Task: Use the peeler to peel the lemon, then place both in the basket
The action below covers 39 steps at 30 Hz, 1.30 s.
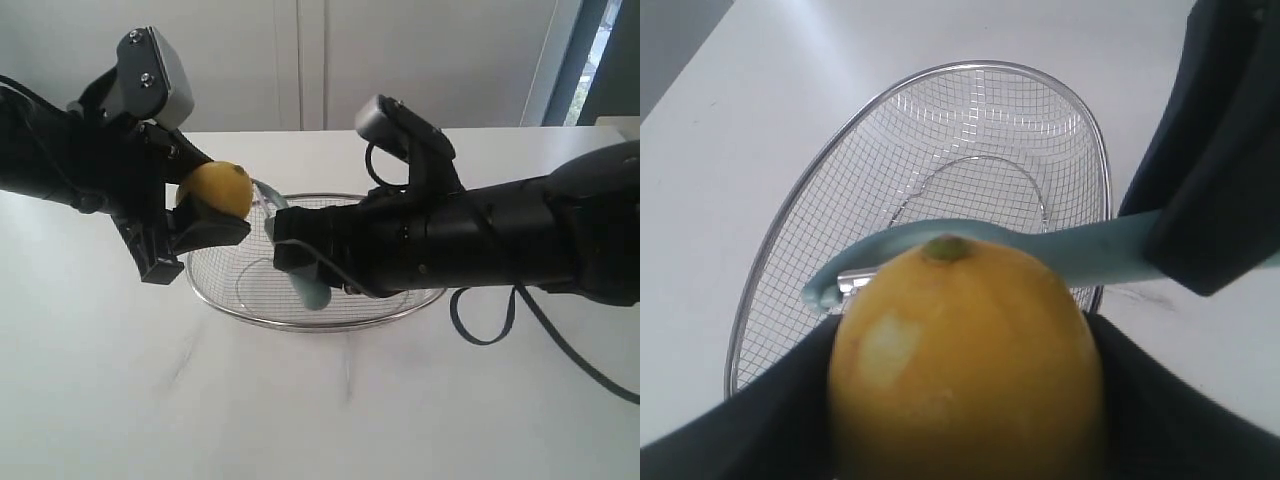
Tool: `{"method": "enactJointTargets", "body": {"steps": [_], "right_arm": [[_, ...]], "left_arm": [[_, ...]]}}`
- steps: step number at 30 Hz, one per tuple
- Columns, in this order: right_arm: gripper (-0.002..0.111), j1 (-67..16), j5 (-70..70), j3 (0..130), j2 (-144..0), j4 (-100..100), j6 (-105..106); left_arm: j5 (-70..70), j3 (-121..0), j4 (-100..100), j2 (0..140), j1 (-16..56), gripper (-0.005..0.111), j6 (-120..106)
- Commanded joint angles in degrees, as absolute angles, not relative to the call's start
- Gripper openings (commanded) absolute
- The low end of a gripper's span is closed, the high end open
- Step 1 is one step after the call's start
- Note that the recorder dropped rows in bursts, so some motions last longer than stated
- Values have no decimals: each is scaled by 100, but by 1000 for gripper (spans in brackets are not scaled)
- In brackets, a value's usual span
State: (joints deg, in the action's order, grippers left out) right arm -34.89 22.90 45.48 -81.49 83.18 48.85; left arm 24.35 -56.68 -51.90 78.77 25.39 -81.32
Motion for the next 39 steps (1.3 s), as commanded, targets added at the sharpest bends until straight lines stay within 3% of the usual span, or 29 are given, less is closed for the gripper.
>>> {"method": "enactJointTargets", "body": {"steps": [1, 24, 39], "right_arm": [[0, -3493, 2414, 4598, -8154, 8631, 5220], [0, -3483, 2352, 4610, -7701, 8730, 5378], [0, -3483, 2129, 4610, -6182, 7914, 5380]], "left_arm": [[2523, -5662, -5306, 7794, 2528, 0, -8076], [2502, -5662, -5306, 7794, 2528, 0, -8076], [2526, -5662, -5306, 7794, 2528, 0, -8076]]}}
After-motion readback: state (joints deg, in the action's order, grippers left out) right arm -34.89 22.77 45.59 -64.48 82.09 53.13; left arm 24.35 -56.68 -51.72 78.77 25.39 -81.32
